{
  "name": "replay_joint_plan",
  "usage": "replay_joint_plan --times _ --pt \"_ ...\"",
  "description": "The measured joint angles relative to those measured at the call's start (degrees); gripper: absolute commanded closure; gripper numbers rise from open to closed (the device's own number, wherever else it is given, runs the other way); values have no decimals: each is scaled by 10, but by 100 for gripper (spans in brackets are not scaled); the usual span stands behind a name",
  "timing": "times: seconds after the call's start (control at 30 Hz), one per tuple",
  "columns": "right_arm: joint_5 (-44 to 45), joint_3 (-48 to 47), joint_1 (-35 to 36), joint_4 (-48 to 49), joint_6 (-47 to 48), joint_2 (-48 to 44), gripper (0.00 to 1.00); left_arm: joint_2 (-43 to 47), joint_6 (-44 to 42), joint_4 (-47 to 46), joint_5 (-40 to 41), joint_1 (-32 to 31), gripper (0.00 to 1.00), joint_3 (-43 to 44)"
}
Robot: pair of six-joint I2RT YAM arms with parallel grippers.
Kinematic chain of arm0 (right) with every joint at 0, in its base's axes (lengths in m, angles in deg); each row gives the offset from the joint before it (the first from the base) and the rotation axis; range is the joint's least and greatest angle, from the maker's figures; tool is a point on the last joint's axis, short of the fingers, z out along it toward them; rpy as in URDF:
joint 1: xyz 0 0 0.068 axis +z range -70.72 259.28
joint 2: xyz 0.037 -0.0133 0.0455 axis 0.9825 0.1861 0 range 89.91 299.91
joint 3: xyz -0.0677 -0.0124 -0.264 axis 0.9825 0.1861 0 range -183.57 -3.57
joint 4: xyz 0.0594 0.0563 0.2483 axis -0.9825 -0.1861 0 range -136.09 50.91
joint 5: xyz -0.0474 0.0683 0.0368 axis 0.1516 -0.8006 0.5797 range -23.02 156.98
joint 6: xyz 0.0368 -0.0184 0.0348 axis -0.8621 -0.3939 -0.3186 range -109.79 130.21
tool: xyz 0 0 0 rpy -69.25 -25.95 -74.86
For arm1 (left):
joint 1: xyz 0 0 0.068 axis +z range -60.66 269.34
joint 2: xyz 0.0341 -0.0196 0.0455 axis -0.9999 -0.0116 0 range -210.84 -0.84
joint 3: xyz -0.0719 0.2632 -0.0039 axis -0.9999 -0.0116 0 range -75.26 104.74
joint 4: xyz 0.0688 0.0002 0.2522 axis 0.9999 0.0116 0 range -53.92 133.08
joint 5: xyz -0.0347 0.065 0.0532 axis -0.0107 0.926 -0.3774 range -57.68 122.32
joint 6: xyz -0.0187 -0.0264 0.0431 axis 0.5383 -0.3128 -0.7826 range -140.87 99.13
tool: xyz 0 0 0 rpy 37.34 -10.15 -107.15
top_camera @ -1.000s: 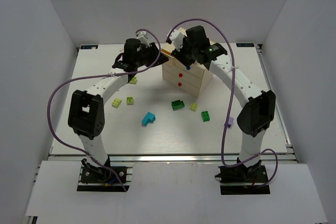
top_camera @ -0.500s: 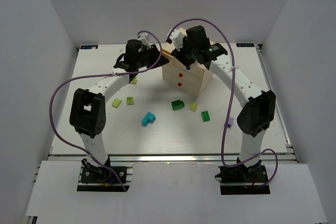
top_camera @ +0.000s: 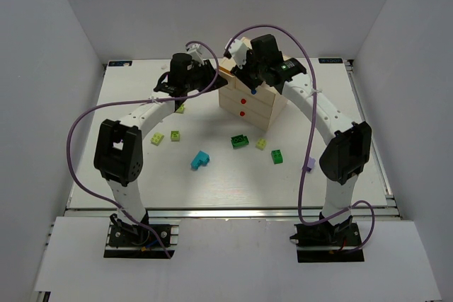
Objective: Sort the legos into containers by color
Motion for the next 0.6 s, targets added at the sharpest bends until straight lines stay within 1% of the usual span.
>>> replay_joint_plan --times 0.27,0.6 --pt "5 -16 0 0 -7 14 48 23 -20 13 20 -1 97 -19" --pt "10 -26 0 -1 -15 21 47 50 -36 14 25 2 97 -50"
